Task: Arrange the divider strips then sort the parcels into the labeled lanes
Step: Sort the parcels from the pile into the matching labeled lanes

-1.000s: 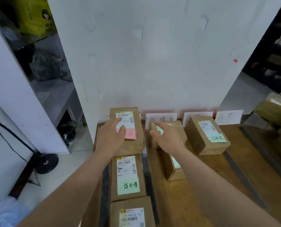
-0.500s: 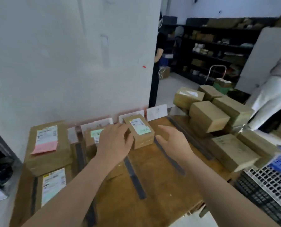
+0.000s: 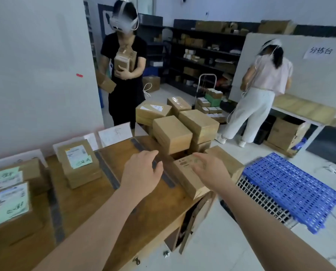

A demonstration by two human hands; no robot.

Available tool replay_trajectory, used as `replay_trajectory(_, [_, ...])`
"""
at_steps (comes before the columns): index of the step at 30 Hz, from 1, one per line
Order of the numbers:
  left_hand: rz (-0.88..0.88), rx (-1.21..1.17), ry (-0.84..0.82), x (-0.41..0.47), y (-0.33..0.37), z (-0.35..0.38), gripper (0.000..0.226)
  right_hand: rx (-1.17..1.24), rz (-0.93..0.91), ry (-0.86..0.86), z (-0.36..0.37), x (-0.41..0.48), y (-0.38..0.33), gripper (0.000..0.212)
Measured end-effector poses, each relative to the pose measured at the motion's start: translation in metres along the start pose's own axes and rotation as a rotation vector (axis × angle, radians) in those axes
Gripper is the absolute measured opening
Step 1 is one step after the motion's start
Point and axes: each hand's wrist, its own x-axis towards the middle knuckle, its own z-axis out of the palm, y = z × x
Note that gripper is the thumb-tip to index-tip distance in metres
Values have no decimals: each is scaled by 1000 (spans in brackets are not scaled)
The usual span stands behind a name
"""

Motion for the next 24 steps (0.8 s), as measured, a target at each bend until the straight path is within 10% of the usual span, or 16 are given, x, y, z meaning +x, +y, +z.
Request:
replay_trajectory(18, [67,-35,-358,133,92,216,47,-43,367,-71,-29,122,207,54])
replay_trajectory(24, [-91,33,-506,141,96,260,48,-235,364,-330,-5,159,261,92])
